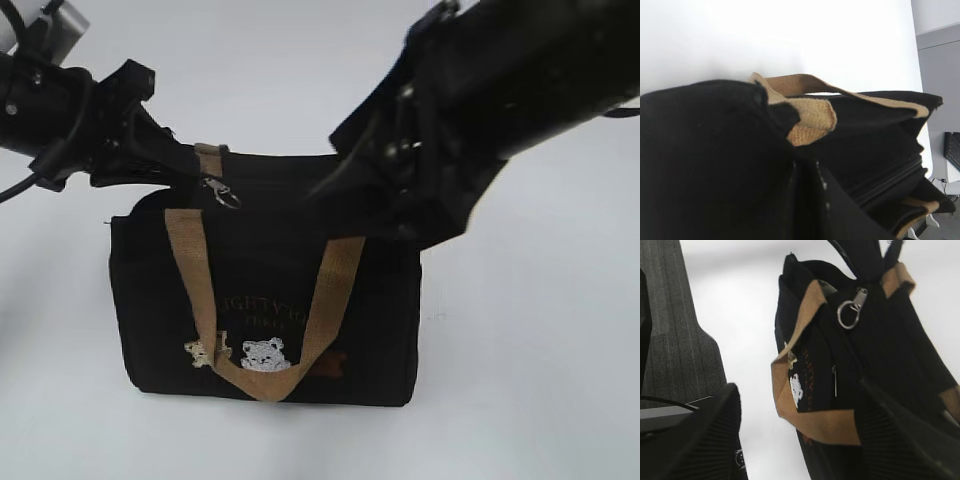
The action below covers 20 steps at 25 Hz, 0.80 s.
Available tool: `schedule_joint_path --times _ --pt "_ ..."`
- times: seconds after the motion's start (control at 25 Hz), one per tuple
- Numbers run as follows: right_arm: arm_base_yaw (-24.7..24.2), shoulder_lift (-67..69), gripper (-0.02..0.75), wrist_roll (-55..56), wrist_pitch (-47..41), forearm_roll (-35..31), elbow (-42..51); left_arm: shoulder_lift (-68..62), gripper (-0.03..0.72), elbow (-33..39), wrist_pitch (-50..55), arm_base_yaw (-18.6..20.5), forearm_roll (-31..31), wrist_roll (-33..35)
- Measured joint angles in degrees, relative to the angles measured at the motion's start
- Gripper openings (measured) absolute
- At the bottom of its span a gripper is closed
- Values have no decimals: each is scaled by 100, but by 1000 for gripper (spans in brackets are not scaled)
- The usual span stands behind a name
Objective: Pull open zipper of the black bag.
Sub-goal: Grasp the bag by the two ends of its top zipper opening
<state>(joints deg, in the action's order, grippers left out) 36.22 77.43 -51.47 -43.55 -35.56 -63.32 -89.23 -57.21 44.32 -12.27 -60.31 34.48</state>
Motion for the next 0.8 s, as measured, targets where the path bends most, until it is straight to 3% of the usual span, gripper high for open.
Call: schedule_joint_path --times 0.08,0.32,0.8 --pt "247 234 517 -76 184 0 -69 6 6 0 21 -10 -90 -5" --pt "653 741 424 -180 938 125 -196 6 -8 -12 407 -10 -297 -11" --pt "672 1320 400 -185 1832 156 -195 303 -8 -45 549 -10 -283 -11"
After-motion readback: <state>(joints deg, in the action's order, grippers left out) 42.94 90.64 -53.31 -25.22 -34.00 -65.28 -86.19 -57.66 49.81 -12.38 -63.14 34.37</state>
